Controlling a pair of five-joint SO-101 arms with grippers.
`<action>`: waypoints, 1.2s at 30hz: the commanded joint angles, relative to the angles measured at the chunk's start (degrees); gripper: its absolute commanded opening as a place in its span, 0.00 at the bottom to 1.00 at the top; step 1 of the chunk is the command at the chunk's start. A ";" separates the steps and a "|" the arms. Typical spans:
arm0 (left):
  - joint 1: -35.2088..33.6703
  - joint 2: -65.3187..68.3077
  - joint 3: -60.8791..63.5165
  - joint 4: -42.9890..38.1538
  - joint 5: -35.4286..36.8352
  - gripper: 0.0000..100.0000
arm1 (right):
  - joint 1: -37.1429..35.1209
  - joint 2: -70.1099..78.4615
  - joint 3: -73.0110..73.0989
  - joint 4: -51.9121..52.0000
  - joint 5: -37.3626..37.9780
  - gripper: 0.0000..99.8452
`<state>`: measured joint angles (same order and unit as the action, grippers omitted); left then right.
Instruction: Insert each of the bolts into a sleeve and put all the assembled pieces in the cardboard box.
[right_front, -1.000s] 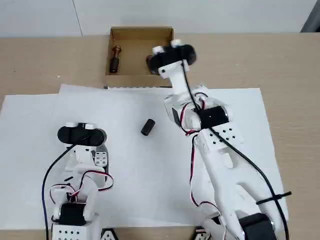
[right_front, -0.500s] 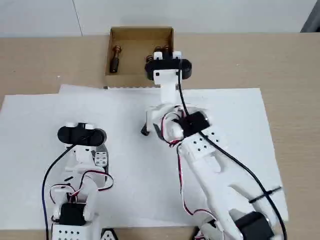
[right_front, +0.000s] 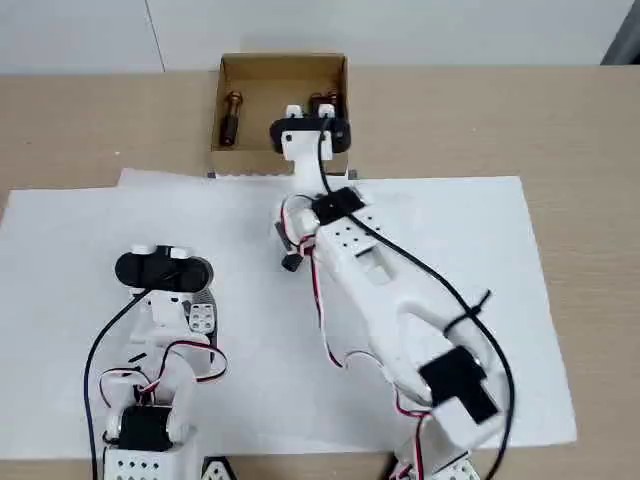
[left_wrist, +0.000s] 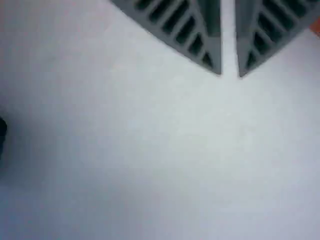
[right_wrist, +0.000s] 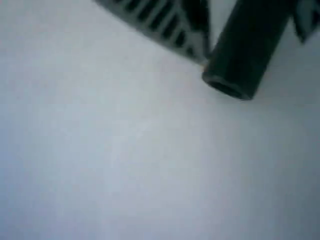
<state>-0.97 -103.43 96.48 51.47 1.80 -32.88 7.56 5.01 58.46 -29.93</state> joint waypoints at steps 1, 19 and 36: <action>-0.26 -0.62 -0.40 0.09 -0.09 0.01 | -1.19 2.24 -5.80 -0.13 -1.67 0.21; -0.26 -0.62 -0.40 0.09 0.00 0.01 | -2.77 10.07 -12.48 9.71 -8.18 0.18; -0.26 -0.62 -0.40 0.09 0.00 0.01 | -2.59 15.25 -12.57 6.64 -7.91 0.18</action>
<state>-0.97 -103.43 96.48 51.47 1.80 -35.52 22.77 -4.92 66.90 -37.67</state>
